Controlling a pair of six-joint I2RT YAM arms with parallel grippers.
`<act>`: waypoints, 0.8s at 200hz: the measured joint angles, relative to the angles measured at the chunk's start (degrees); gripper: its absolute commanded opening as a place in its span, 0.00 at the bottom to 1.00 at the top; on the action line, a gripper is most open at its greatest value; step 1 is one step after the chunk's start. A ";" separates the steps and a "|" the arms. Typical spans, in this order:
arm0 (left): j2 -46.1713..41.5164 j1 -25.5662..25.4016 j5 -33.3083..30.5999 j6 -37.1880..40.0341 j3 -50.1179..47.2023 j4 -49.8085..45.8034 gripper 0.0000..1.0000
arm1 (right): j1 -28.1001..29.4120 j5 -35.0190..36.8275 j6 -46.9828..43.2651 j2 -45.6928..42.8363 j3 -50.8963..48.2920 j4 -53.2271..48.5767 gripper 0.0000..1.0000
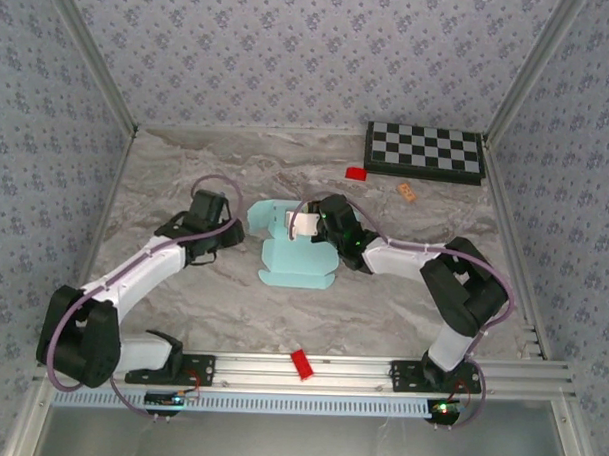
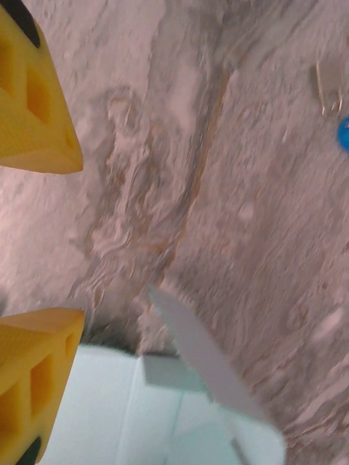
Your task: Fold the paper box
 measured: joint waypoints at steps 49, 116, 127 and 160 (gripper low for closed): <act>5.57 7.58 4.59 5.01 3.21 -0.02 0.62 | 0.00 0.00 0.79 0.00 0.17 -0.50 0.00; 17.55 8.09 9.55 9.35 9.92 -0.09 0.67 | -0.07 -0.02 0.79 0.00 0.96 -1.49 0.00; 19.17 8.09 9.70 9.77 11.08 -0.11 0.67 | -0.17 -0.07 0.79 0.02 1.38 -2.01 0.00; 23.30 8.09 10.36 10.34 14.53 -0.76 0.67 | -0.79 -0.72 0.81 0.13 2.62 -3.63 0.00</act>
